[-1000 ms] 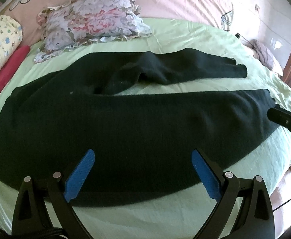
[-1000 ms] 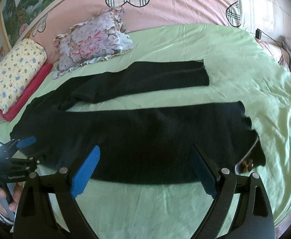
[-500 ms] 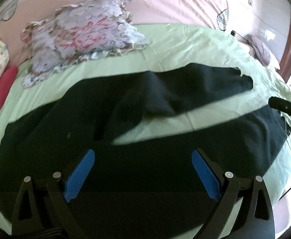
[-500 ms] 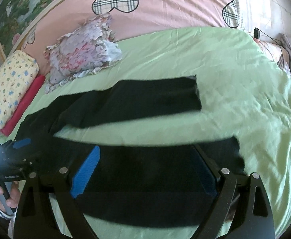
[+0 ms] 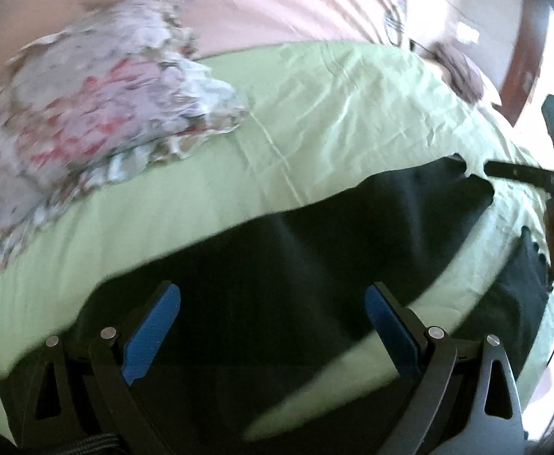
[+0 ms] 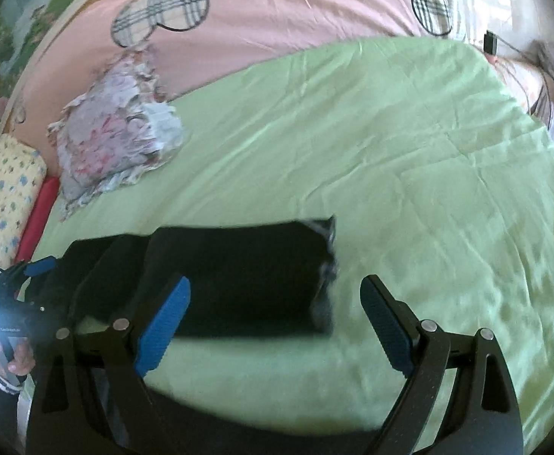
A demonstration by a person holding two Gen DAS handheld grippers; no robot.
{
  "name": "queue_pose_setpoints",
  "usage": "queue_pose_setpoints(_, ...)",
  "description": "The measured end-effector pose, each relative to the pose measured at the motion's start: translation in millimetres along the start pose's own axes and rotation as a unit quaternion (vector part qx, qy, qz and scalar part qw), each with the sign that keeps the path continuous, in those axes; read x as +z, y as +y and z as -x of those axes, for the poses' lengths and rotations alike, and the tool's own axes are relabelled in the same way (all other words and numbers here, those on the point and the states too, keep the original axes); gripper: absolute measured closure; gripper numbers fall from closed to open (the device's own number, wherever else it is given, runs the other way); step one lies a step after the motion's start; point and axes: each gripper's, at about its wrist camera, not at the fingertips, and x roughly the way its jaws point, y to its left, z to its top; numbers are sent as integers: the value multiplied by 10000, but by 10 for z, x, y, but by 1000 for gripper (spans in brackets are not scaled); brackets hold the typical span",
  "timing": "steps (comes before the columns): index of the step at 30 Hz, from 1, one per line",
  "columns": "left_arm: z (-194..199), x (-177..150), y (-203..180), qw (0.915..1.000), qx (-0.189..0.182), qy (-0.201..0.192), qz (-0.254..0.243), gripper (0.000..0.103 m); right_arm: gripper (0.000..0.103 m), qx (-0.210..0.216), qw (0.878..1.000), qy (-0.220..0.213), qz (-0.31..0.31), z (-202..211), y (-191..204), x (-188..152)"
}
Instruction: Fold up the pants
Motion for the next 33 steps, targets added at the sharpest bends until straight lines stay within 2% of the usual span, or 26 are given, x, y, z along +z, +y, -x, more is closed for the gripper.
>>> queue_pose_setpoints(3,-235,153,45,9992,-117,168,-331,5,12,10,9999,132,9,-159,-80,150)
queue_pose_setpoints(7,-502,317,142,9968,-445,409,-517,5,24,0,9994,343,-37,-373,-195,305)
queue_pose_setpoints(8,-566,360,163,9963,-491,441,-557,5,24,8,9991,410,-66,-421,-223,327)
queue_pose_setpoints(12,-791,483,214,9939,-599,646,-664,5,34,41,9985,551,-53,-558,-252,365)
queue_pose_setpoints(14,-902,514,218,9925,-587,795,-714,5,35,110,9983,577,-38,-592,-244,368)
queue_pose_setpoints(17,-1082,526,241,9895,-704,1087,-639,10,49,135,9980,609,40,-622,-209,364)
queue_pose_setpoints(19,-1152,508,260,9868,-902,1246,-505,13,71,152,9978,643,65,-640,-193,365)
queue_pose_setpoints(20,-1149,495,257,9861,-979,1257,-473,18,76,166,9977,656,54,-643,-197,367)
queue_pose_setpoints(21,-1134,488,249,9844,-1111,1281,-464,33,88,194,9976,661,27,-642,-203,372)
queue_pose_setpoints(22,-1103,482,233,9819,-1290,1305,-462,42,92,287,9974,654,-31,-629,-225,375)
queue_pose_setpoints(23,-1083,479,216,9805,-1385,1314,-468,65,92,372,9973,635,-80,-615,-234,384)
queue_pose_setpoints(24,-1039,472,171,9798,-1421,1301,-525,83,93,430,9972,597,-89,-589,-241,386)
queue_pose_setpoints(27,-881,426,53,9823,-1326,1117,-705,91,94,502,9977,450,119,-461,-185,401)
queue_pose_setpoints(33,-380,267,-43,9849,-1527,659,-488,93,95,741,9958,68,539,-106,-101,450)
